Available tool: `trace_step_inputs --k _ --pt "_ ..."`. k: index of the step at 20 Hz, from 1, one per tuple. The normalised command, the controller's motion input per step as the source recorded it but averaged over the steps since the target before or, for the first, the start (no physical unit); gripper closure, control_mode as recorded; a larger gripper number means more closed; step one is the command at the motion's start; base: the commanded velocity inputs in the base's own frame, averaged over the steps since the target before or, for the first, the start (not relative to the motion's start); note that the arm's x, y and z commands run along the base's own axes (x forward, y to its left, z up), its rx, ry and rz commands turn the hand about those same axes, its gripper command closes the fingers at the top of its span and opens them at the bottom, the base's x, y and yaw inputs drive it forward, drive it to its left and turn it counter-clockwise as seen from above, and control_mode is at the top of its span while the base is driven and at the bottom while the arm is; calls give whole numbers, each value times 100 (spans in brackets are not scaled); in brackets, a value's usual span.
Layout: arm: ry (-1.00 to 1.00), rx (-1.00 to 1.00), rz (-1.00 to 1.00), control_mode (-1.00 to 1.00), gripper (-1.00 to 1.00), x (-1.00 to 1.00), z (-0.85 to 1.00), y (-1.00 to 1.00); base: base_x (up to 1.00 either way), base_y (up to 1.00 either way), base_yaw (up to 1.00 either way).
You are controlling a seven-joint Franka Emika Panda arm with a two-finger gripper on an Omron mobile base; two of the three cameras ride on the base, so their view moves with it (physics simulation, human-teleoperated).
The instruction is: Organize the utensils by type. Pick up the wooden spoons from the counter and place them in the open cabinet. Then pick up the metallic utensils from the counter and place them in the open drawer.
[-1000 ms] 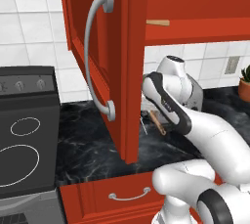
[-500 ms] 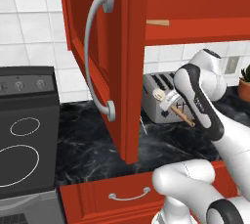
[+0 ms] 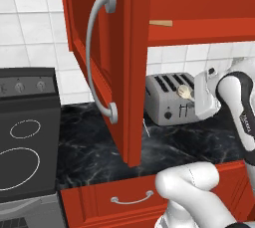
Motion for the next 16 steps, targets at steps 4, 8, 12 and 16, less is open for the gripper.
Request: trace_step_inputs --k 4,8,12,16 --pt "-42 -9 23 -100 100 -25 46 -42 0 0 0" --pt "-24 -15 19 -100 100 -16 53 -50 0 0 0" --pt "-18 -23 19 -100 100 -17 57 -47 0 0 0" --pt "-3 -30 12 -100 100 -14 57 -43 0 0 0"
